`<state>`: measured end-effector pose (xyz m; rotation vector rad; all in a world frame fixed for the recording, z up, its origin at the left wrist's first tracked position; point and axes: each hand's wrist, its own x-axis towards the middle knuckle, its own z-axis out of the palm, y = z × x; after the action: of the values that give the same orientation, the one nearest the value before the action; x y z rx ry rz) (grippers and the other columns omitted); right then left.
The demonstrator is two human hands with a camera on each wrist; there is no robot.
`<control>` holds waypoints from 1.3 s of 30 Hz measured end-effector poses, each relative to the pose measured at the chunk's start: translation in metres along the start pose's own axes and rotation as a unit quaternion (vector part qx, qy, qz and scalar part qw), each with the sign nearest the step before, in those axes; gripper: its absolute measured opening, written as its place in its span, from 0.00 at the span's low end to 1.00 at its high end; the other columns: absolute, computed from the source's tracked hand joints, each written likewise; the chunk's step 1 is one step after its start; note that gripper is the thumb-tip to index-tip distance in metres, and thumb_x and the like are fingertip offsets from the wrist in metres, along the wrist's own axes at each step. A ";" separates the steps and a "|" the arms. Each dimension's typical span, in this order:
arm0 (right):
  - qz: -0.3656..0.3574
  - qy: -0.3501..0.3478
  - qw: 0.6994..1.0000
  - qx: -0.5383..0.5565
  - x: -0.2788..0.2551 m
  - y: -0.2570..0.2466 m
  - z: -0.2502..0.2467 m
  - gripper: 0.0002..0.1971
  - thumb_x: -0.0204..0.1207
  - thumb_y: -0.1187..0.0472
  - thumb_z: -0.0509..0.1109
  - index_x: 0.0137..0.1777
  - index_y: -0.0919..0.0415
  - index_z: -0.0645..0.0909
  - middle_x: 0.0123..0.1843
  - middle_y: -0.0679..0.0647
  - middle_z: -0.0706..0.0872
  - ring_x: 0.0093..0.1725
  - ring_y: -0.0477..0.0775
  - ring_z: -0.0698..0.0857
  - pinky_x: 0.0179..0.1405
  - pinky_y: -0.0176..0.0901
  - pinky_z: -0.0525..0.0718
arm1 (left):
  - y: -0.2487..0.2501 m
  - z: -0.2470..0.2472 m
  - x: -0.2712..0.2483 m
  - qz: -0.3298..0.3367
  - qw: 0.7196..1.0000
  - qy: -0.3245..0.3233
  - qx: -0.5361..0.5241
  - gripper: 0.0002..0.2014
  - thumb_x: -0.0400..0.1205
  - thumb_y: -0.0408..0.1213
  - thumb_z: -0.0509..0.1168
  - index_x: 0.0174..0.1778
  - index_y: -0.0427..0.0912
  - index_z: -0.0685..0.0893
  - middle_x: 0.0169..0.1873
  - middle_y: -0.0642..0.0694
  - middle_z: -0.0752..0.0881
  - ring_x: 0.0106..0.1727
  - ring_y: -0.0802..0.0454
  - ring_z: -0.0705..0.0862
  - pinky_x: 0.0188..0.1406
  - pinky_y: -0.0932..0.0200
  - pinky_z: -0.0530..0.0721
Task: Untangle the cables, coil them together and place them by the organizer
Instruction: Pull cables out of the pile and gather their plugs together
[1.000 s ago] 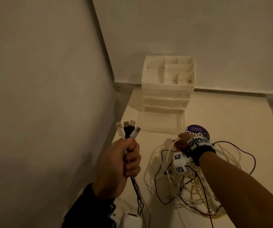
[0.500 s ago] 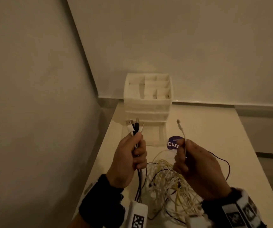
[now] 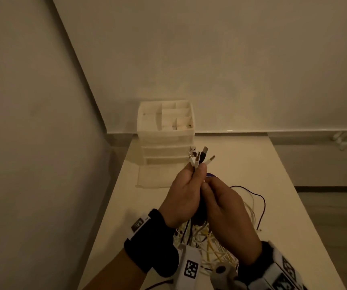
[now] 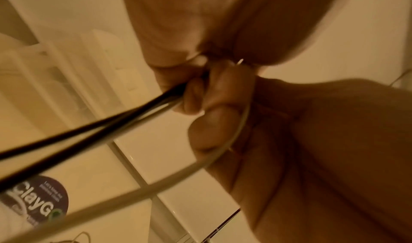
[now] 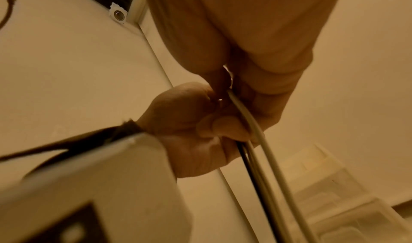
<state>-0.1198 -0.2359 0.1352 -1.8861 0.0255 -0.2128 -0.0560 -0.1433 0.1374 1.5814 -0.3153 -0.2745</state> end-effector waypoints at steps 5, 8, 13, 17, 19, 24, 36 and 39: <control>-0.014 -0.016 1.000 0.021 -0.008 0.005 -0.001 0.09 0.85 0.61 0.59 0.47 0.62 0.79 0.31 0.52 0.86 0.28 0.41 0.84 0.30 0.26 0.78 | 0.010 -0.009 0.011 0.008 0.995 0.061 -0.074 0.21 0.90 0.46 0.49 0.34 0.41 0.73 0.29 0.38 0.75 0.26 0.48 0.75 0.28 0.53 0.74; -0.026 -0.052 0.998 0.026 -0.012 0.014 -0.001 0.10 0.85 0.62 0.59 0.46 0.61 0.80 0.31 0.55 0.85 0.29 0.46 0.84 0.32 0.32 0.80 | 0.022 -0.021 0.016 0.016 0.981 0.064 -0.184 0.18 0.90 0.45 0.48 0.38 0.39 0.70 0.25 0.46 0.74 0.23 0.47 0.80 0.36 0.42 0.86; 0.013 -0.164 0.986 0.031 -0.028 0.040 -0.010 0.10 0.86 0.63 0.59 0.48 0.60 0.82 0.33 0.57 0.86 0.34 0.52 0.85 0.39 0.44 0.84 | 0.033 -0.063 0.023 0.044 0.957 0.083 -0.273 0.18 0.90 0.50 0.47 0.36 0.46 0.68 0.24 0.52 0.65 0.18 0.59 0.59 0.15 0.67 0.62; 0.046 -0.263 0.960 -0.082 -0.032 0.061 -0.021 0.10 0.86 0.57 0.60 0.46 0.50 0.82 0.38 0.52 0.88 0.39 0.44 0.85 0.45 0.38 0.81 | 0.042 -0.103 0.021 0.099 0.938 0.146 -0.299 0.20 0.89 0.52 0.46 0.34 0.48 0.68 0.20 0.55 0.62 0.16 0.61 0.56 0.15 0.71 0.53; 0.082 -0.295 0.947 -0.101 -0.035 0.070 -0.024 0.12 0.86 0.53 0.59 0.43 0.50 0.81 0.37 0.54 0.88 0.39 0.45 0.84 0.48 0.41 0.80 | 0.047 -0.121 0.016 0.117 0.938 0.160 -0.284 0.20 0.89 0.52 0.46 0.34 0.48 0.67 0.19 0.55 0.62 0.15 0.62 0.56 0.15 0.72 0.53; 0.101 -0.197 0.969 -0.112 -0.032 0.059 -0.034 0.15 0.84 0.53 0.61 0.36 0.52 0.80 0.26 0.46 0.77 0.27 0.41 0.73 0.33 0.39 0.73 | 0.047 -0.123 -0.004 0.140 0.979 0.141 0.041 0.15 0.82 0.47 0.66 0.31 0.44 0.76 0.17 0.56 0.71 0.16 0.58 0.66 0.16 0.67 0.66; 0.138 -0.093 0.978 0.128 0.022 -0.019 -0.028 0.15 0.81 0.69 0.60 0.36 0.75 0.83 0.23 0.56 0.69 0.21 0.50 0.64 0.24 0.44 0.59 | -0.004 -0.044 -0.019 0.116 0.975 -0.036 0.185 0.04 0.79 0.40 0.71 0.46 0.56 0.86 0.24 0.68 0.81 0.29 0.68 0.77 0.34 0.70 0.72; 0.089 -0.085 0.989 0.085 0.019 -0.012 -0.022 0.16 0.82 0.67 0.60 0.37 0.70 0.86 0.25 0.60 0.80 0.24 0.57 0.75 0.26 0.47 0.73 | -0.001 -0.048 -0.019 0.148 0.964 0.025 0.220 0.12 0.77 0.38 0.73 0.40 0.63 0.82 0.32 0.73 0.85 0.37 0.70 0.84 0.37 0.76 0.75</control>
<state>-0.1063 -0.2550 0.1563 -1.7149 0.0586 0.0663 -0.0565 -0.0917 0.1380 1.9448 -0.5967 0.0763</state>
